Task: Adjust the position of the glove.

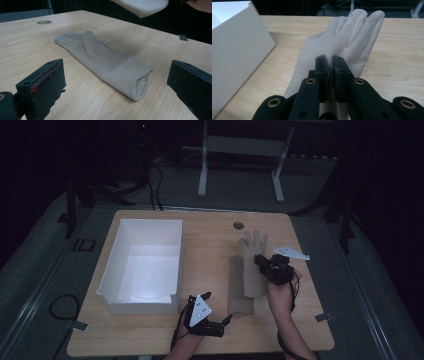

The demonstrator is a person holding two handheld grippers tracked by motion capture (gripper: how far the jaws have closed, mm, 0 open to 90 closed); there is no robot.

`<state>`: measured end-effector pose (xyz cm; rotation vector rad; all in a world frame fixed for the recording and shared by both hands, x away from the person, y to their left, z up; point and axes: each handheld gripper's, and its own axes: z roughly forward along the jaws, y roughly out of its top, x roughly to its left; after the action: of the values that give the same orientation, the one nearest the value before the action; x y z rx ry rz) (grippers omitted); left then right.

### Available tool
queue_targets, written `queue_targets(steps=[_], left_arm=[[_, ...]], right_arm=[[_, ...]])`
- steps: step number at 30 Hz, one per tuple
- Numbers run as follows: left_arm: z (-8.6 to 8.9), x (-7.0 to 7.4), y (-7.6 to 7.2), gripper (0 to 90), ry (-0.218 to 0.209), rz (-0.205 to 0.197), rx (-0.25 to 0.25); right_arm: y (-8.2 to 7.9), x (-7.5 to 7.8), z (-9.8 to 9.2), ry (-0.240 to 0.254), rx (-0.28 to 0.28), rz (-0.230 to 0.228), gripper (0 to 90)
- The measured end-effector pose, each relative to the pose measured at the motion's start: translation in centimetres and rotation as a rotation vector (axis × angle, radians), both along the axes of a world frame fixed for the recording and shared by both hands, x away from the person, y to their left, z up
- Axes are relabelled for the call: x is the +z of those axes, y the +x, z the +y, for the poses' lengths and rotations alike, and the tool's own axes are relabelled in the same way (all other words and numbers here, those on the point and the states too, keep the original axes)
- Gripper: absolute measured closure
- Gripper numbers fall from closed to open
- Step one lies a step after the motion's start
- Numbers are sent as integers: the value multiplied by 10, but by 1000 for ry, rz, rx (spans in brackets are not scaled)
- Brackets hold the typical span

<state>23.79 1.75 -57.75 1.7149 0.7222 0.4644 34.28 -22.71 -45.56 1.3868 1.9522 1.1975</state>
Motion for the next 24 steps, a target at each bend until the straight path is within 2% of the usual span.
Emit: queue_targets(steps=[6, 8, 13, 18, 24], left_arm=[[0, 0, 0, 20, -3, 2, -2], [1, 0, 1, 20, -9, 5, -1], [1, 0, 0, 20, -9, 3, -1], [1, 0, 0, 20, -9, 3, -3], [1, 0, 0, 20, -7, 2, -2]], right_arm=[[3, -8, 18, -29, 6, 16, 836], [4, -13, 21, -23, 2, 27, 836], [5, -35, 33, -51, -11, 61, 836], [6, -51, 34, -66, -31, 99, 836], [2, -63, 34, -61, -39, 121, 833]])
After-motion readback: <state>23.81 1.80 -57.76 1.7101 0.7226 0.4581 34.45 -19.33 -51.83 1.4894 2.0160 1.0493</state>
